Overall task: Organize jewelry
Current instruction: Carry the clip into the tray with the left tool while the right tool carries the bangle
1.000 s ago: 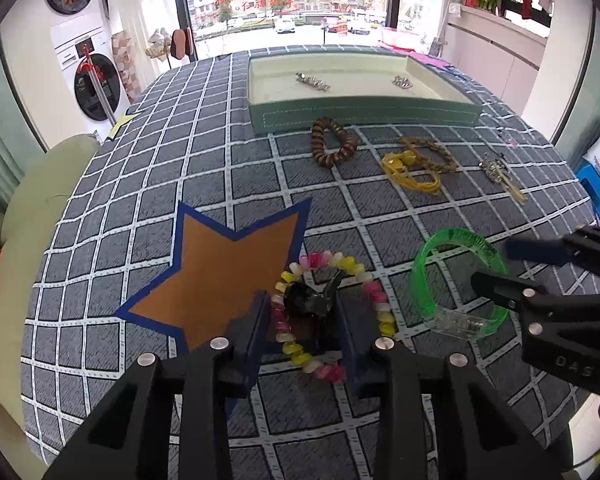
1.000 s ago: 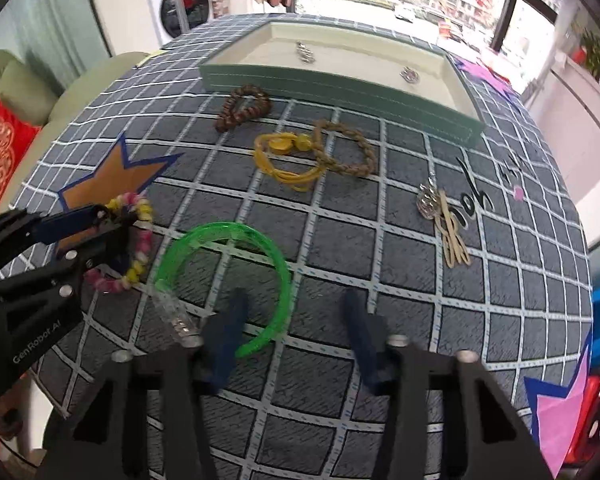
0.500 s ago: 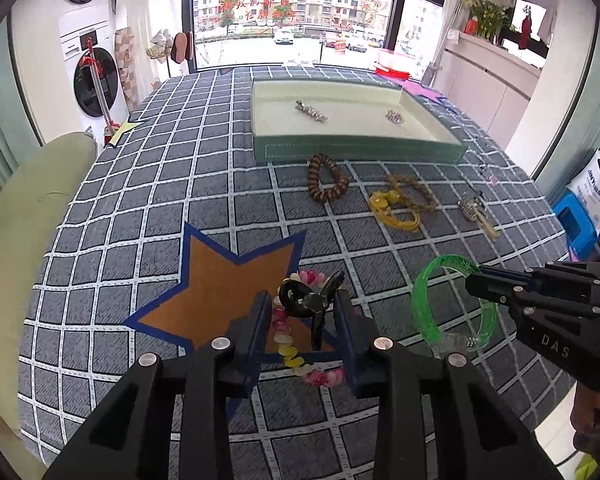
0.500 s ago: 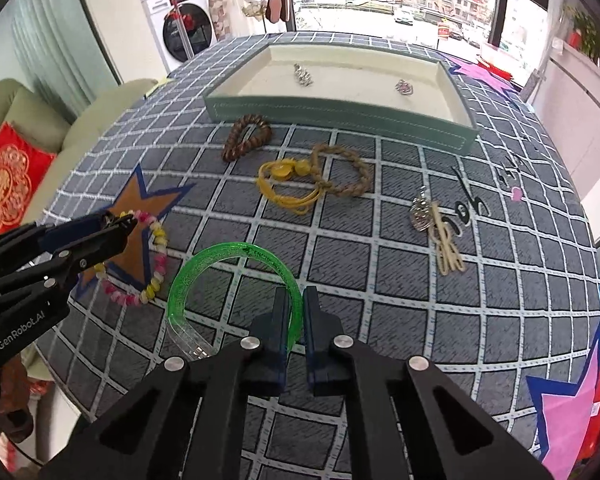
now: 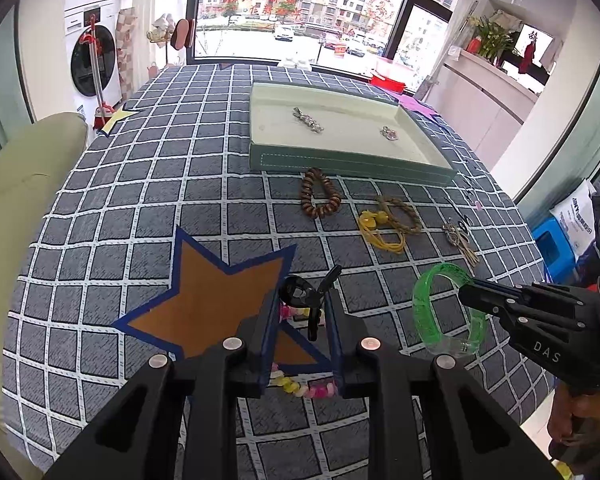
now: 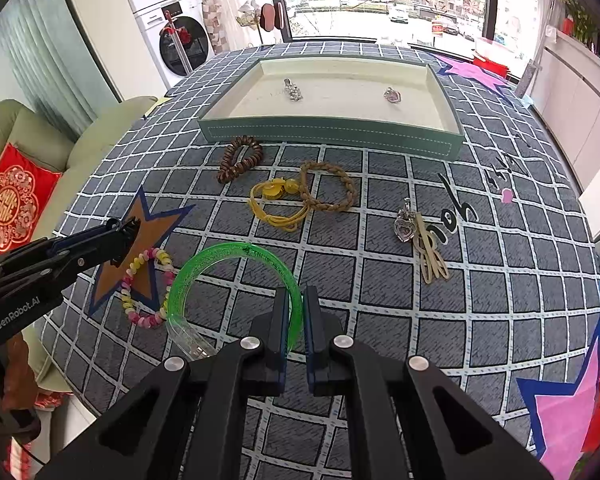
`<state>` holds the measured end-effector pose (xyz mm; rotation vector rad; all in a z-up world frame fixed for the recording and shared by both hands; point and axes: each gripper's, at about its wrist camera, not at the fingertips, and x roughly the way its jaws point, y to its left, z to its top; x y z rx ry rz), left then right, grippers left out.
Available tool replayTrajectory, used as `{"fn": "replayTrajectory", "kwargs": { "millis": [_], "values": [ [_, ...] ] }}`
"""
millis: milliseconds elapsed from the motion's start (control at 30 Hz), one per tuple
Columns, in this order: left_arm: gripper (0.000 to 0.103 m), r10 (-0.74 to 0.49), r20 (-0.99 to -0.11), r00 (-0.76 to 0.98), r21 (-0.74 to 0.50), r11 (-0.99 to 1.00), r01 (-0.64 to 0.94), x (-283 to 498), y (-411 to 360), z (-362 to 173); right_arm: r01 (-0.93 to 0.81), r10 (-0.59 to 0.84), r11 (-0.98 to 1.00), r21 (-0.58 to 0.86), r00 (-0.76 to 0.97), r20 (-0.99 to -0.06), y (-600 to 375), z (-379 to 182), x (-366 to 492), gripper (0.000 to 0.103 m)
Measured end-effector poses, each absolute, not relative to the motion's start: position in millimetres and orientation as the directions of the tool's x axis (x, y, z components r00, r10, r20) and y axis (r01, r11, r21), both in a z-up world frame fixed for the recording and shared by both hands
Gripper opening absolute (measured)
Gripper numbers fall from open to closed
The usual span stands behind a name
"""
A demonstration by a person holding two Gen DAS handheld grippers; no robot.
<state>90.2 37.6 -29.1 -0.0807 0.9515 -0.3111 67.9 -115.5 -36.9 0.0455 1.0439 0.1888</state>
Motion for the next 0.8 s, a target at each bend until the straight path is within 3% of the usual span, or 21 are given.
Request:
{"fn": "replayTrajectory", "kwargs": {
  "millis": [467, 800],
  "values": [
    [0.036, -0.301, -0.75, 0.589, -0.199, 0.952, 0.234, 116, 26, 4, -0.1, 0.197, 0.98, 0.17, 0.539, -0.819, -144, 1, 93, 0.008],
    [0.036, -0.295, -0.729, 0.617, -0.175, 0.953, 0.249, 175, 7, 32, -0.053, 0.169, 0.984, 0.17, 0.57, -0.804, -173, 28, 149, 0.008]
  ]
}}
